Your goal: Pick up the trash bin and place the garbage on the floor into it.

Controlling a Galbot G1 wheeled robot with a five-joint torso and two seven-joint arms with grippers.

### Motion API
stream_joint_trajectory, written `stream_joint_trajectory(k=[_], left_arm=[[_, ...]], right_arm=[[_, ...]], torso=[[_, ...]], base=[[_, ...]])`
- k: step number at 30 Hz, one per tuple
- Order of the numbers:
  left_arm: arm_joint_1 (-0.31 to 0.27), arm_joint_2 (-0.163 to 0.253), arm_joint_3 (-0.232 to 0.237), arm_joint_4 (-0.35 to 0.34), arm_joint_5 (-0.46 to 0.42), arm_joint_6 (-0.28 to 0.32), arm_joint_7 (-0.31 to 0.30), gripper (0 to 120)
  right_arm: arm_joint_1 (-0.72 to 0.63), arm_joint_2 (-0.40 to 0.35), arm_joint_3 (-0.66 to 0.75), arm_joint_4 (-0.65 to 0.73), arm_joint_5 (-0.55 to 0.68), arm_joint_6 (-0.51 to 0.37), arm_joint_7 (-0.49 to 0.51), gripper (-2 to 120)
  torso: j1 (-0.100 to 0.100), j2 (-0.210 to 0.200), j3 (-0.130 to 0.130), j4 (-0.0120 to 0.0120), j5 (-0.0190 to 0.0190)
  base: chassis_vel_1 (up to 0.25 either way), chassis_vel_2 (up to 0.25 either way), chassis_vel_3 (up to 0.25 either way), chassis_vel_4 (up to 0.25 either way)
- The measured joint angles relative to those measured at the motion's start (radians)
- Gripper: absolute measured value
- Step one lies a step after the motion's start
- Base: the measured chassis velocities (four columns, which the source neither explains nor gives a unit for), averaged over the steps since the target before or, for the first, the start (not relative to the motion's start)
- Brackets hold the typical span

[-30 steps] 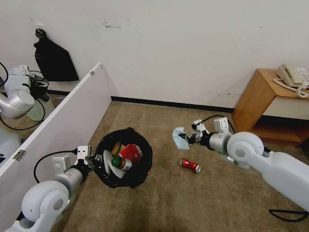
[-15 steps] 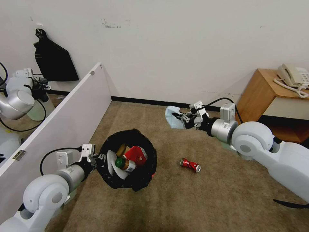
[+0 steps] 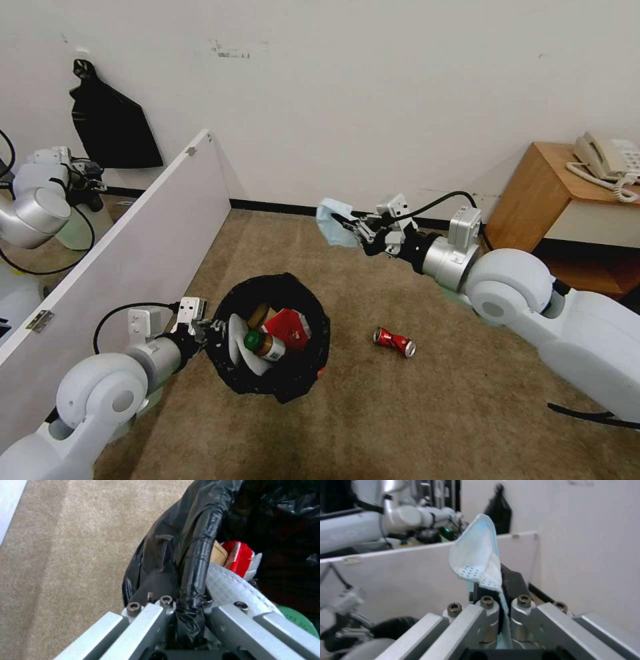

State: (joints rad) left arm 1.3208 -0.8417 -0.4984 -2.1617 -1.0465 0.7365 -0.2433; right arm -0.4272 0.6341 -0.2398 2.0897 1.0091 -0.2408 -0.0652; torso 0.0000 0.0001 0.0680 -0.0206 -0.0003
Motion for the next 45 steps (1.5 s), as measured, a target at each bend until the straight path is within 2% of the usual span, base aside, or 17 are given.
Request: stream_joint_trajectory(k=[7, 13, 28, 38, 45], left_arm=[[-0.009, 0.024, 0.019, -0.005, -0.011, 0.0, -0.011, 0], [-0.009, 0.024, 0.034, -0.015, -0.011, 0.0, -0.014, 0], [0.029, 0.0, 0.036, -0.044, 0.009, 0.0, -0.037, 0], [0.045, -0.052, 0.041, -0.063, 0.031, -0.001, -0.053, 0], [0.045, -0.065, 0.034, -0.067, 0.035, -0.001, -0.056, 0]], right_arm=[[0.002, 0.017, -0.014, 0.042, -0.035, 0.047, -0.068, 0], [0.002, 0.026, -0.027, 0.071, -0.05, 0.054, -0.108, 0], [-0.012, 0.031, -0.061, 0.137, -0.065, 0.054, -0.126, 0], [-0.137, -0.027, -0.024, 0.188, -0.096, 0.056, -0.12, 0], [-0.166, -0.031, -0.023, 0.191, -0.119, 0.056, -0.123, 0]], torso=[[0.0, 0.0, 0.0, -0.0001, 0.0002], [0.0, 0.0, 0.0, -0.0002, 0.0002], [0.0, 0.0, 0.0, 0.0, 0.0003], [0.0, 0.0, 0.0, -0.0002, 0.0003], [0.0, 0.0, 0.0, -0.0002, 0.0003]], base=[[0.0, 0.0, 0.0, 0.0], [0.0, 0.0, 0.0, 0.0], [0.0, 0.0, 0.0, 0.0], [0.0, 0.0, 0.0, 0.0], [0.0, 0.0, 0.0, 0.0]])
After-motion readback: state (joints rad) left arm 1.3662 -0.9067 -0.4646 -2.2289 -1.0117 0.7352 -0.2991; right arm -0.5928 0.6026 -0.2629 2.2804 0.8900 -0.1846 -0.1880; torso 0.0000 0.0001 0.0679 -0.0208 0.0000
